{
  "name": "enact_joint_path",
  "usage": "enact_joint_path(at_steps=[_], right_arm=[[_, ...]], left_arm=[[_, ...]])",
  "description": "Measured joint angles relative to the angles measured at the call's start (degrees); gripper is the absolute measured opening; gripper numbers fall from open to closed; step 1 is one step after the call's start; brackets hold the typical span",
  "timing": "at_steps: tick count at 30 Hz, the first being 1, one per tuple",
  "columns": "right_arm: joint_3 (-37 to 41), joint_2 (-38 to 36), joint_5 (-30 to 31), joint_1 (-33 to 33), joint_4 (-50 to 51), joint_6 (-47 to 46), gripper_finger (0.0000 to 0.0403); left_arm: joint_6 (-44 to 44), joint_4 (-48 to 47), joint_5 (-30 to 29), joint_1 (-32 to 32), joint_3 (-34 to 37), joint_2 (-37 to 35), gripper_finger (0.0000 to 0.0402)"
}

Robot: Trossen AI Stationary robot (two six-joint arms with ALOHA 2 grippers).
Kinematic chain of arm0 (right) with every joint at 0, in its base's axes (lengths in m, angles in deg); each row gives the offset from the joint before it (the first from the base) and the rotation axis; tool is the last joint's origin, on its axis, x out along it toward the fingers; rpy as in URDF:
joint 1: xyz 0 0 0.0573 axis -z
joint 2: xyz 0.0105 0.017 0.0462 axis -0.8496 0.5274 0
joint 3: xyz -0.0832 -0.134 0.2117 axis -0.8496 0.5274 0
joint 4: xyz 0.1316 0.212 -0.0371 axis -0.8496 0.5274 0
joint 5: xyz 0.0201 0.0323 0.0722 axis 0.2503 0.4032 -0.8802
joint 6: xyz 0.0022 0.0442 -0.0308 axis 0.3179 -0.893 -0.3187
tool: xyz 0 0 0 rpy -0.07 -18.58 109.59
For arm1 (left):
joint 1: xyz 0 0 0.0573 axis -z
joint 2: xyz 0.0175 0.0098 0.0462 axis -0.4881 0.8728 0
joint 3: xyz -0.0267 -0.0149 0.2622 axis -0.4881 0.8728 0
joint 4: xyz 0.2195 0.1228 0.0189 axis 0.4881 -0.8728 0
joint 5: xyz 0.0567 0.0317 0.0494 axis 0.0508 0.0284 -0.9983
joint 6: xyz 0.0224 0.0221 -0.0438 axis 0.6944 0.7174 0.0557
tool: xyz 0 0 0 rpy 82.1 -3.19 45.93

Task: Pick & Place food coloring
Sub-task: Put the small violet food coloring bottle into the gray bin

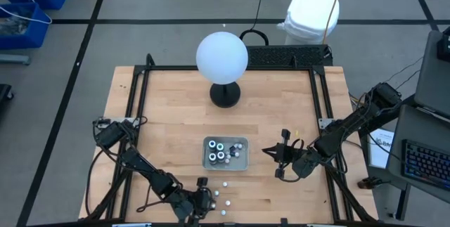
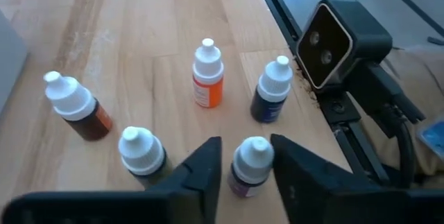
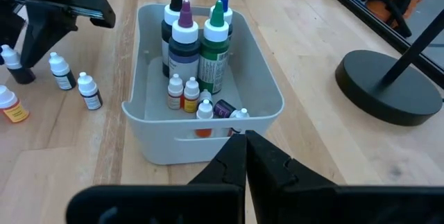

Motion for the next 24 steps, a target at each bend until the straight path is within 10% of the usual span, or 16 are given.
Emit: enact_joint_path(at_steps=[12, 24], right_arm=[[0.00, 0.00, 0.01, 0.00, 0.00, -0.02, 0.0000], [0.00, 0.00, 0.01, 0.02, -0.13, -0.02, 0.0000]], left_arm=[[6.09, 1.51, 7.21, 0.24, -3.59, -2.44, 0.0063], [15.97, -28.98, -5.18, -8.36, -30.95, -3.03, 0.0064]])
